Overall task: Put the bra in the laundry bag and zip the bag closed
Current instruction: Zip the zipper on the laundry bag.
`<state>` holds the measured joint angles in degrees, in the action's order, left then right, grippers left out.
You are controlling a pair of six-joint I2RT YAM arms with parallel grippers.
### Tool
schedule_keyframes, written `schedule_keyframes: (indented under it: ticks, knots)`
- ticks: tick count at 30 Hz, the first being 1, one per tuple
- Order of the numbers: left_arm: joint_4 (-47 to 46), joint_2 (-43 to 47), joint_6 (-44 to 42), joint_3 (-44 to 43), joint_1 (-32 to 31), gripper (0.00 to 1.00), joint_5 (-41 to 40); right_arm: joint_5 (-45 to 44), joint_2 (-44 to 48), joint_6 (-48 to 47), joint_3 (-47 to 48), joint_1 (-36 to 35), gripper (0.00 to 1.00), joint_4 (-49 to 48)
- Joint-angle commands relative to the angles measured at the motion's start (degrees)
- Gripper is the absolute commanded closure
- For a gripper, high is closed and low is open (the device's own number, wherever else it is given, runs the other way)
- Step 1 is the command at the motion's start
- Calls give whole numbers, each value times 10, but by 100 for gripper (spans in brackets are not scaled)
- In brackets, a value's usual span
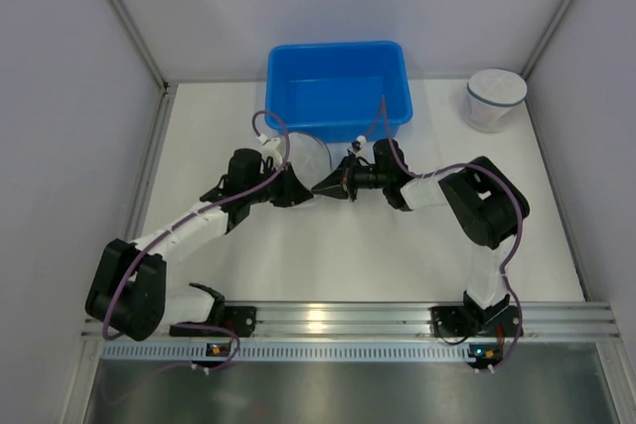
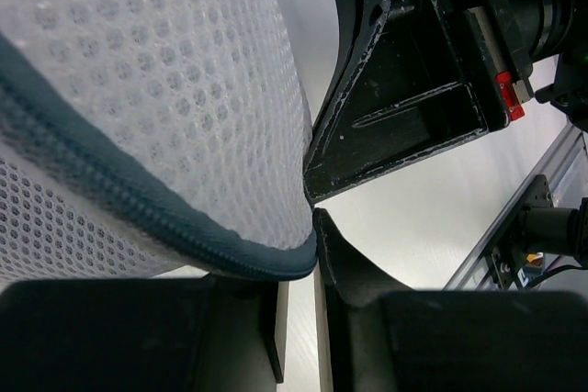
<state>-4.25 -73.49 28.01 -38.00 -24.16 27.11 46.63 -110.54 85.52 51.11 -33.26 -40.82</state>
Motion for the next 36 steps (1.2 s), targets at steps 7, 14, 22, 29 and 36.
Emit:
schedule_keyframes:
  ticks: [7, 14, 22, 29, 36]
  knots:
    - [28, 34, -37, 5, 30, 86, 44, -7, -2, -27, 36, 23, 100, 0]
    - [38, 26, -35, -9, 36, 100, 125, 11, -3, -43, 63, 30, 93, -1]
    - [-31, 6, 10, -8, 39, 100, 139, 44, 64, -142, 31, 37, 37, 137]
    - [-62, -13, 46, -7, 52, 100, 161, 40, 46, -123, 28, 9, 19, 125]
    - [-65, -15, 58, -7, 58, 100, 177, 7, 13, -63, 43, -17, 8, 80]
